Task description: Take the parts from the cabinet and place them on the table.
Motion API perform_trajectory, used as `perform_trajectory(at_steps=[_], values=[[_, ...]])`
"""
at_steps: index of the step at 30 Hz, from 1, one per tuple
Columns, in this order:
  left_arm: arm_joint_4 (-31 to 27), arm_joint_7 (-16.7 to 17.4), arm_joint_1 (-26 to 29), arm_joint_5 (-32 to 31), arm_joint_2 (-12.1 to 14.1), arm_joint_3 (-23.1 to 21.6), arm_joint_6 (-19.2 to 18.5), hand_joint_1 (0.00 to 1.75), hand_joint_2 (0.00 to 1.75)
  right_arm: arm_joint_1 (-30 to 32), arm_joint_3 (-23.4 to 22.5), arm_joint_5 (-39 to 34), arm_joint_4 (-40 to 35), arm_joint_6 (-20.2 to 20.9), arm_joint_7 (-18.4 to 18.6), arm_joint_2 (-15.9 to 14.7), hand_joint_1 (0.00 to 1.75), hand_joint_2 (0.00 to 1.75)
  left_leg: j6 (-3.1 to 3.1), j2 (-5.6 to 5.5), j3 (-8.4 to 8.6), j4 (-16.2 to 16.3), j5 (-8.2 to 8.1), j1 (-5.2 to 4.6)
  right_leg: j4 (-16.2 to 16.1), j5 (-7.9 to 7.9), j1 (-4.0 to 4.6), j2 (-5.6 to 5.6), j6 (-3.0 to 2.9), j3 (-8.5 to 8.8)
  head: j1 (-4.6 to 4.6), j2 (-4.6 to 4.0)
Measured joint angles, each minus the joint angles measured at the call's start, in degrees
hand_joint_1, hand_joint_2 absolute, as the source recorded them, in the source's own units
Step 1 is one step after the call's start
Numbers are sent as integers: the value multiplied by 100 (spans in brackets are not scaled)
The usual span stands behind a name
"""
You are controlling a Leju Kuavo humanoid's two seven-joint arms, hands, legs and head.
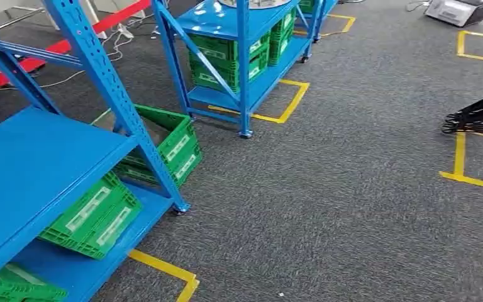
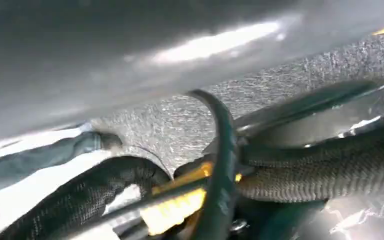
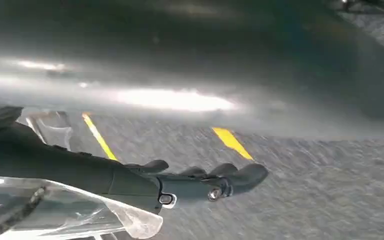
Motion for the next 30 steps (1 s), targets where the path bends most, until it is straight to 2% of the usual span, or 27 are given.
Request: perform_trajectory(at_steps=[2, 3, 4, 5, 6, 7, 8, 9, 10, 11, 12, 13, 14, 16, 18, 19, 20, 21, 22, 23, 24, 25, 26, 27, 28, 29, 30], values=[[2, 0, 33, -11, 9, -37, 54, 0, 0, -4, 0, 7, 0, 0, 17, 0, 0, 0, -73, -136, -36, -10, 39, 37, 17, -3, 30, -116, -35, -16, -4, 0], [4, 0, 42, -2, 24, -46, 52, 0, 0, -2, -2, 2, 0, -2, 22, 0, 0, 0, -100, -181, -53, 6, 10, 39, -24, 11, 2, -208, -76, 11, -4, 0], [7, 0, 47, 2, 39, -63, 46, 0, 0, -2, -2, 13, 0, -2, 22, 0, 0, 0, -124, 261, -94, 134, -78, 6, -45, 8, 11, -307, -128, 39, -11, 0], [7, 0, 29, 7, 55, -76, 39, 0, 0, 2, -2, 15, 0, -9, 22, 2, 0, 0, -139, 523, -237, 430, -243, -1, -54, -5, 31, -396, -184, 54, -68, 0], [7, 0, 7, 15, 72, -85, 39, 0, 0, 10, -2, 15, 0, -9, 22, 4, 0, 0, -152, 636, -454, 862, -451, 0, -53, -21, 54, -499, -213, 61, -59, 0], [7, 0, -3, 24, 85, -101, 37, 0, 0, 24, -2, 15, 0, -9, 22, 4, 0, 0, -155, 681, -702, 1366, -658, 2, -53, -40, 74, -617, -242, 69, -66, 0], [7, 0, 0, 33, 98, -116, 35, 0, 0, 29, -2, 15, 0, -9, 24, 2, 0, 0, -155, 689, -889, 1732, -761, 3, -53, -56, 87, -717, -259, 68, -61, 0], [9, 0, 13, 33, 109, -120, 33, 0, 0, 28, -2, 15, 0, -9, 24, 2, 0, 0, -149, 691, -954, 1849, -733, 2, -53, -76, 98, -800, -263, 63, -63, 0], [11, 0, 29, 33, 116, -122, 28, 0, 0, 24, -2, 15, 0, -9, 26, 2, 0, 0, -134, 698, -878, 1700, -568, 0, -53, -101, 109, -886, -263, 65, -63, 0], [11, 0, 37, 33, 127, -122, 26, 0, 0, 14, -2, 17, 0, -9, 26, 4, 0, 0, -103, 720, -669, 1283, -303, -5, -54, -131, 119, -968, -262, 104, -66, 0], [11, 0, 40, 33, 133, -124, 26, 0, 0, 9, -2, 17, 0, -9, 26, 9, 0, 0, -59, 807, -401, 764, -58, -26, -57, -156, 125, -1038, -260, 150, -63, 0], [11, 0, 38, 33, 140, -127, 26, 0, 0, 6, -2, 17, 0, -9, 26, 13, 0, 0, 4, 1025, -125, 251, 112, -67, -59, -183, 131, -1104, -252, 198, -66, 0], [11, 0, 17, 33, 148, -133, 26, 0, 0, 9, -2, 17, 0, -9, 26, 22, 0, 0, 51, 1237, -64, 127, -17, -137, -51, -212, 163, -1174, -220, 222, -59, 0], [11, 0, 23, 35, 151, -146, 26, 0, 0, -19, -2, 20, 0, -9, 26, 22, 0, 0, 82, 1098, -99, 122, 17, -149, -62, -219, 150, -1281, -189, 234, -55, 0], [11, 0, 62, 35, 159, -144, 26, 0, 0, -66, -2, 22, 0, -9, 26, 28, 0, 0, 146, 971, -101, 36, 60, -146, -113, -211, 158, -1393, -127, 373, -63, 0], [13, 2, 68, 33, 157, -151, 26, 0, 0, -71, -2, 26, -7, -9, 24, 28, 0, 0, 158, 910, -27, -48, 115, -85, -81, -295, 134, -1230, -101, 339, -57, 0], [13, 2, 58, 37, 159, -159, 26, 0, 0, -64, -2, 28, -7, -11, 22, 28, 0, 0, 187, 844, -24, -79, 132, -69, 121, -422, 140, -898, -90, 240, -31, 0], [13, 2, 32, 44, 162, -162, 24, 0, 0, -58, 0, 33, -7, -11, 22, 28, 0, 0, 191, 766, -43, -79, 136, -57, 569, -631, 128, -677, -74, 9, -13, 0], [13, 2, 18, 50, 164, -168, 53, 0, 0, -52, 0, 46, -7, -9, 24, 28, 0, 0, 193, 699, -44, -78, 135, -57, 1020, -791, 118, -594, -67, -227, -13, 0], [22, -2, -4, 37, 159, -170, 186, 0, 0, -26, 0, 72, -4, -7, 26, 28, 0, 0, 202, 626, -44, -78, 129, -57, 1433, -906, 118, -560, -55, -473, -13, 0], [230, -110, -139, -33, 142, -157, 493, 0, 0, -5, 0, 96, -4, 0, 26, 28, 0, 0, 203, 528, -42, -77, 128, -58, 1627, -879, 117, -555, -47, -635, -13, 0], [578, -237, -328, -88, 140, -122, 779, 0, 0, 7, 0, 105, -4, 11, 26, 26, 0, 0, 202, 431, -37, -75, 128, -57, 1537, -706, 117, -551, -42, -656, -15, 0], [895, -348, -498, -123, 140, -92, 1006, 0, 0, 5, 0, 118, -4, 15, 26, 15, 0, 0, 193, 327, -24, -65, 123, -48, 1202, -413, 112, -538, -33, -555, -9, 0], [1129, -451, -625, -133, 135, -76, 1095, 0, 0, -3, 0, 129, -4, 24, 26, 2, 0, 0, 168, 239, -5, -54, 107, -36, 691, -90, 101, -488, -22, -355, -13, 0], [1286, -492, -716, -138, 120, -61, 1145, 0, 0, -13, 0, 144, -4, 37, 24, 0, 0, 0, 130, 167, 3, -24, 83, -24, 189, 150, 71, -330, -6, -162, 0, 0], [1452, -520, -792, -138, 120, -39, 1182, 0, 0, -21, 2, 162, -2, 61, 24, 0, 0, 0, 85, 117, -42, -13, 74, -27, 124, 3, 30, 89, 3, -109, 9, 0], [1586, -533, -852, -140, 118, -26, 1200, 0, 0, -17, 4, 186, 4, 68, 24, 0, 0, 0, 44, 52, -91, 79, 54, -43, -13, 3, 7, 183, -28, -60, 11, 0]])
